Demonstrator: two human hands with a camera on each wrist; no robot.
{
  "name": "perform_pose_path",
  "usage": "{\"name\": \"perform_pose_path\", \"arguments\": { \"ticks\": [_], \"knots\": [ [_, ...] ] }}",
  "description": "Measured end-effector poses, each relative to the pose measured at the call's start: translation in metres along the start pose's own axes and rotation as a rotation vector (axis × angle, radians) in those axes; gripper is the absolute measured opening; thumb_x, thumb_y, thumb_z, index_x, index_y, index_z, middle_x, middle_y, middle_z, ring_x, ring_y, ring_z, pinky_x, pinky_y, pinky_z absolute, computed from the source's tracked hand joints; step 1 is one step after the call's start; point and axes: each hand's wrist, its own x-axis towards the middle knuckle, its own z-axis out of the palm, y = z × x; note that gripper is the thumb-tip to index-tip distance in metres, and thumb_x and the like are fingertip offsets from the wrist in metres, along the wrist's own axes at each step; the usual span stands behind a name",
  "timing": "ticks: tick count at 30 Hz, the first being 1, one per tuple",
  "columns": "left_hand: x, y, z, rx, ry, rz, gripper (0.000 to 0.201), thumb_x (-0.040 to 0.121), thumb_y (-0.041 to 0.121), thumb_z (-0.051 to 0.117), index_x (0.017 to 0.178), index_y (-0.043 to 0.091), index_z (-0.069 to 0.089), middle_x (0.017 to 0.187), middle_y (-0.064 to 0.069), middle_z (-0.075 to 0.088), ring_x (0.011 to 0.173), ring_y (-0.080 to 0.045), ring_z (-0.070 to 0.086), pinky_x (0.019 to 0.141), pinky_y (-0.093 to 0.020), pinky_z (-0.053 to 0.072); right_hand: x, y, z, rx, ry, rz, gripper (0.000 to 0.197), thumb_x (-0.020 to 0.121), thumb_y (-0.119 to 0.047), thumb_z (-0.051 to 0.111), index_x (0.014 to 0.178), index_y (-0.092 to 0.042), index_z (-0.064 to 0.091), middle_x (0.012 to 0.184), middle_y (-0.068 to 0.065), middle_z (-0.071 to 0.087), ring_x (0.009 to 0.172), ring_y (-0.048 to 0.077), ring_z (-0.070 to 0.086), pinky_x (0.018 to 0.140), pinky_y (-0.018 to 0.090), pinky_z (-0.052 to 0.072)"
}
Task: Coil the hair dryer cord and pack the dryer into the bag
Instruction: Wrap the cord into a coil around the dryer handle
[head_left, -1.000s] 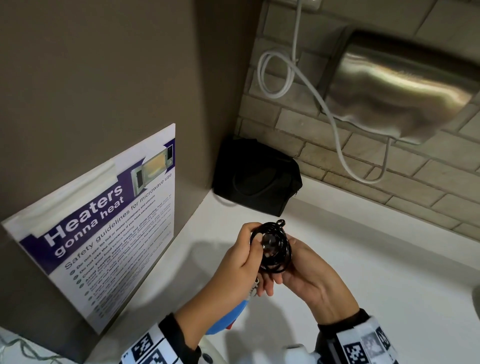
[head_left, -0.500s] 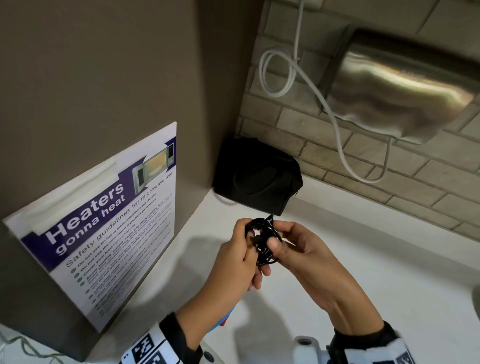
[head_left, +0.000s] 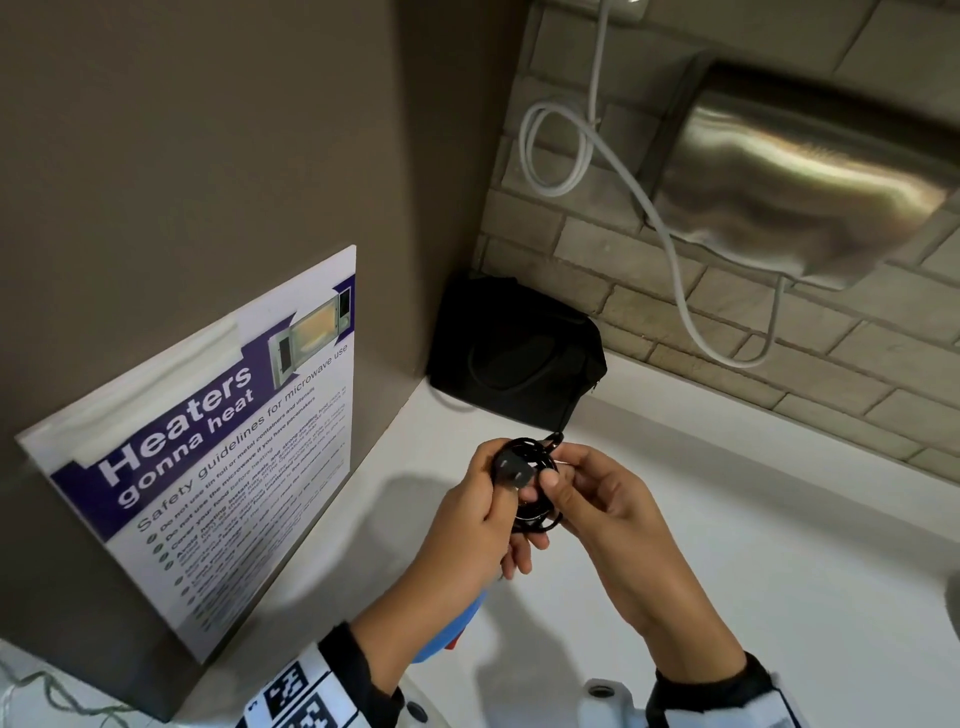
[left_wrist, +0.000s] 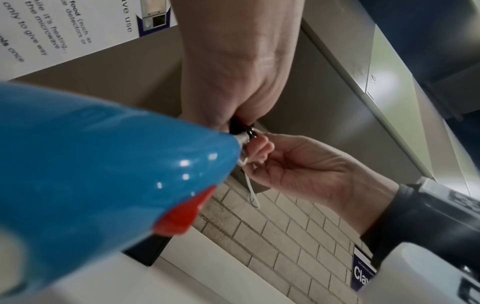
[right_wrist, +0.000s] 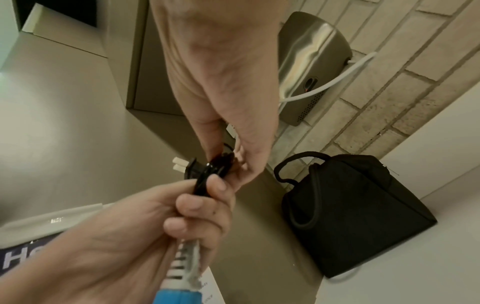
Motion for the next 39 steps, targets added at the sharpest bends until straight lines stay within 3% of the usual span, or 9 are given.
{"name": "perform_pose_path", "arguments": {
  "ticks": [5, 7, 11, 16, 19, 25, 30, 34, 39],
  "knots": [
    [0.003, 0.001, -0.003, 0.028, -0.040, 0.016, 0.018, 0.101, 0.013, 0.032, 0.105, 0.018, 0.049, 0.063, -0.006, 0.067, 0.044, -0.018, 0.056, 0.044, -0.026, 0.044, -0.002, -0.003, 0.003, -0.002, -0.031, -0.042, 0.033, 0.092, -0.002, 0.057, 0.117, -0.018, 0.044, 0.083, 0.007, 0.069, 0.074, 0.019, 0.063, 0.068, 0.028, 0.053],
    [0.002, 0.000, -0.002, 0.081, -0.031, 0.035, 0.017, 0.101, 0.014, 0.033, 0.107, 0.017, 0.049, 0.057, 0.002, 0.064, 0.043, -0.016, 0.056, 0.044, -0.027, 0.047, -0.007, -0.002, 0.007, -0.220, -0.017, -0.214, 0.038, 0.092, 0.001, 0.055, 0.111, -0.026, 0.036, 0.082, 0.003, 0.064, 0.066, 0.015, 0.060, 0.064, 0.026, 0.051],
    [0.002, -0.002, -0.004, 0.227, -0.045, 0.056, 0.021, 0.099, 0.009, 0.033, 0.112, 0.020, 0.045, 0.068, 0.001, 0.063, 0.050, -0.014, 0.061, 0.054, -0.032, 0.054, -0.009, 0.005, 0.016, -0.745, -0.010, -0.446, 0.052, 0.087, 0.003, 0.059, 0.116, -0.040, 0.057, 0.115, -0.007, 0.044, 0.089, 0.005, 0.057, 0.076, 0.009, 0.045],
    [0.002, 0.002, -0.009, 0.026, -0.052, 0.026, 0.018, 0.102, 0.015, 0.030, 0.105, 0.011, 0.048, 0.065, -0.001, 0.064, 0.048, -0.017, 0.063, 0.053, -0.029, 0.055, -0.008, 0.010, 0.021, -0.732, 0.181, -0.548, 0.031, 0.087, 0.000, 0.063, 0.106, -0.024, 0.068, 0.120, -0.008, 0.045, 0.103, 0.001, 0.055, 0.083, 0.007, 0.045],
    [0.005, 0.001, -0.010, -0.163, -0.040, -0.085, 0.024, 0.103, 0.024, 0.031, 0.106, 0.011, 0.051, 0.077, -0.006, 0.073, 0.063, -0.028, 0.072, 0.067, -0.036, 0.060, -0.012, 0.007, 0.026, -0.497, 0.290, -0.488, 0.031, 0.084, 0.006, 0.064, 0.092, -0.024, 0.070, 0.104, -0.009, 0.058, 0.101, 0.007, 0.057, 0.081, 0.008, 0.044],
    [0.020, -0.004, -0.024, -0.510, 0.048, -0.207, 0.023, 0.103, 0.019, 0.033, 0.102, 0.001, 0.048, 0.083, -0.017, 0.075, 0.073, -0.040, 0.072, 0.070, -0.035, 0.060, -0.025, 0.008, 0.022, -0.082, 0.378, -0.271, 0.027, 0.085, 0.004, 0.063, 0.084, -0.022, 0.070, 0.090, -0.002, 0.071, 0.088, 0.011, 0.065, 0.077, 0.017, 0.050],
    [0.019, -0.002, -0.034, -0.834, -0.112, -0.224, 0.021, 0.100, 0.009, 0.036, 0.119, 0.004, 0.043, 0.115, -0.031, 0.064, 0.108, -0.045, 0.062, 0.089, -0.053, 0.053, -0.025, 0.017, 0.014, -0.115, 0.372, -0.191, 0.018, 0.084, 0.001, 0.067, 0.083, -0.016, 0.066, 0.086, -0.003, 0.072, 0.077, 0.010, 0.066, 0.071, 0.014, 0.050],
    [0.023, -0.006, -0.031, -0.670, -0.077, -0.163, 0.024, 0.097, 0.009, 0.045, 0.114, -0.007, 0.051, 0.119, -0.017, 0.067, 0.111, -0.033, 0.064, 0.102, -0.051, 0.044, -0.029, 0.026, 0.014, -0.325, 0.196, -0.061, 0.017, 0.083, -0.006, 0.069, 0.088, -0.020, 0.061, 0.083, -0.002, 0.068, 0.073, 0.016, 0.063, 0.063, 0.016, 0.048],
    [0.026, -0.009, -0.017, -0.474, 0.057, -0.102, 0.027, 0.092, 0.023, 0.059, 0.110, 0.004, 0.060, 0.107, -0.005, 0.074, 0.100, -0.024, 0.070, 0.092, -0.045, 0.054, -0.032, 0.019, 0.025, -0.385, 0.022, 0.035, 0.018, 0.098, -0.022, 0.050, 0.108, -0.031, 0.061, 0.072, -0.014, 0.064, 0.063, 0.001, 0.057, 0.062, 0.012, 0.045]
  ]
}}
